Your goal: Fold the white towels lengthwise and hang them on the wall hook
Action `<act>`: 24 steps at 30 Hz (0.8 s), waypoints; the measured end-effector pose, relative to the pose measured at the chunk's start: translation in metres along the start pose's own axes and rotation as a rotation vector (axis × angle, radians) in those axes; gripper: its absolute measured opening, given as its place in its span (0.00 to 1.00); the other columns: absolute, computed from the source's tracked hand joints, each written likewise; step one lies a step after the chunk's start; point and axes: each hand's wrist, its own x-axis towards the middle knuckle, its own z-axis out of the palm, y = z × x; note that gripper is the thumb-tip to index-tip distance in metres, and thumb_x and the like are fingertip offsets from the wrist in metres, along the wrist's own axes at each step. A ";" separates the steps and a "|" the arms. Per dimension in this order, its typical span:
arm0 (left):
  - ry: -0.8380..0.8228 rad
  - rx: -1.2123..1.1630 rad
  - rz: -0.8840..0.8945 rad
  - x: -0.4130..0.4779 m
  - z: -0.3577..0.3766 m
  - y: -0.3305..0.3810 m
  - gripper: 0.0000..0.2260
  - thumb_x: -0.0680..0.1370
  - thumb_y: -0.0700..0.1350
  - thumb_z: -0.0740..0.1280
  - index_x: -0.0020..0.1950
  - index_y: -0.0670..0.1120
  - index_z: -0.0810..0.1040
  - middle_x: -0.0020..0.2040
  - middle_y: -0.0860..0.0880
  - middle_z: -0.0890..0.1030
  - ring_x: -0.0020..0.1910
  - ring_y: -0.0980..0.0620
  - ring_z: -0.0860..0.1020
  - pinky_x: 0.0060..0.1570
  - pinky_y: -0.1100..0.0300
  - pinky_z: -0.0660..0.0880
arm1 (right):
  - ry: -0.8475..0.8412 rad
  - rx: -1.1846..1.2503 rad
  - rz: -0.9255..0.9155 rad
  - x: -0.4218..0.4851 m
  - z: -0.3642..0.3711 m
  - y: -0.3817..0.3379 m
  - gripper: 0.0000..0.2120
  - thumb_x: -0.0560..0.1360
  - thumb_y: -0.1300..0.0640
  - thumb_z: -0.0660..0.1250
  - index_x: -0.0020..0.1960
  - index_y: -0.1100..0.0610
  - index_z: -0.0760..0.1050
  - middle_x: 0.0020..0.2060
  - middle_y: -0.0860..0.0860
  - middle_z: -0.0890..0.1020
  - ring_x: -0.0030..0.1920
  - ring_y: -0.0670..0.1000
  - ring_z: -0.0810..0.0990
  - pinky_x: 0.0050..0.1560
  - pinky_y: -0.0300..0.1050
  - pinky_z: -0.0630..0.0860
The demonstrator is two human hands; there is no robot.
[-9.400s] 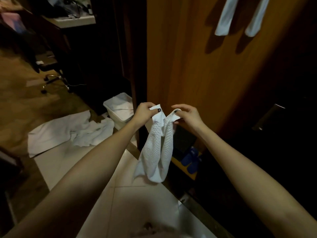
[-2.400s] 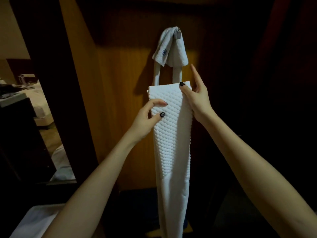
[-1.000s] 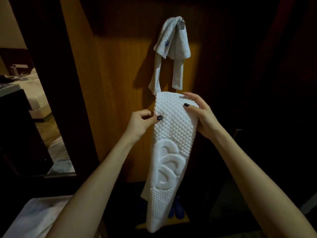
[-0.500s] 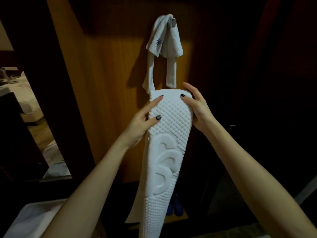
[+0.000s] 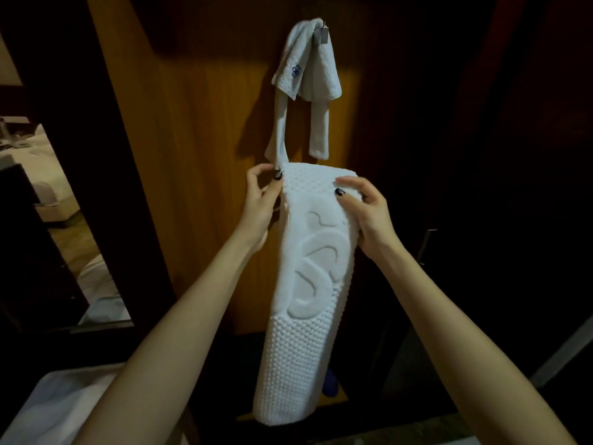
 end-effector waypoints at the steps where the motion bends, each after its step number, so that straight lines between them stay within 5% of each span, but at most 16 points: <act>1: -0.011 0.007 -0.002 -0.007 -0.007 -0.006 0.05 0.81 0.45 0.61 0.55 0.54 0.68 0.48 0.53 0.81 0.42 0.57 0.81 0.38 0.63 0.77 | 0.004 0.029 0.007 0.004 0.000 -0.004 0.10 0.75 0.65 0.69 0.47 0.51 0.82 0.50 0.44 0.82 0.48 0.48 0.83 0.47 0.46 0.80; 6: -0.228 0.033 -0.048 -0.042 -0.031 -0.035 0.07 0.77 0.41 0.67 0.45 0.54 0.80 0.45 0.53 0.82 0.47 0.56 0.80 0.47 0.59 0.79 | 0.008 0.068 0.056 0.021 -0.012 -0.017 0.12 0.74 0.65 0.66 0.51 0.51 0.80 0.50 0.50 0.81 0.40 0.44 0.83 0.38 0.40 0.79; 9: -0.235 0.145 -0.011 -0.038 -0.028 -0.042 0.10 0.76 0.36 0.67 0.47 0.51 0.81 0.45 0.54 0.82 0.48 0.56 0.78 0.55 0.51 0.76 | -0.016 0.110 0.083 0.026 -0.017 -0.022 0.13 0.76 0.66 0.64 0.53 0.50 0.79 0.47 0.50 0.82 0.41 0.46 0.83 0.39 0.41 0.79; 11: -0.263 0.212 0.029 -0.034 -0.022 -0.044 0.12 0.77 0.33 0.65 0.51 0.50 0.79 0.48 0.54 0.81 0.49 0.59 0.79 0.56 0.54 0.74 | -0.029 0.134 0.102 0.028 -0.020 -0.024 0.14 0.76 0.65 0.63 0.54 0.49 0.79 0.50 0.50 0.82 0.43 0.46 0.84 0.39 0.40 0.80; 16: -0.185 0.215 0.109 -0.029 -0.008 -0.046 0.15 0.75 0.31 0.66 0.53 0.50 0.73 0.49 0.56 0.80 0.49 0.65 0.78 0.50 0.69 0.73 | -0.037 0.148 0.131 0.028 -0.022 -0.023 0.14 0.77 0.64 0.62 0.56 0.48 0.79 0.53 0.51 0.81 0.45 0.47 0.83 0.42 0.41 0.80; 24: -0.219 0.265 0.114 -0.027 -0.003 -0.046 0.11 0.74 0.34 0.68 0.45 0.50 0.82 0.40 0.60 0.84 0.42 0.64 0.80 0.41 0.69 0.75 | -0.049 0.171 0.139 0.031 -0.027 -0.023 0.14 0.77 0.62 0.63 0.57 0.46 0.78 0.54 0.49 0.81 0.47 0.47 0.84 0.44 0.41 0.80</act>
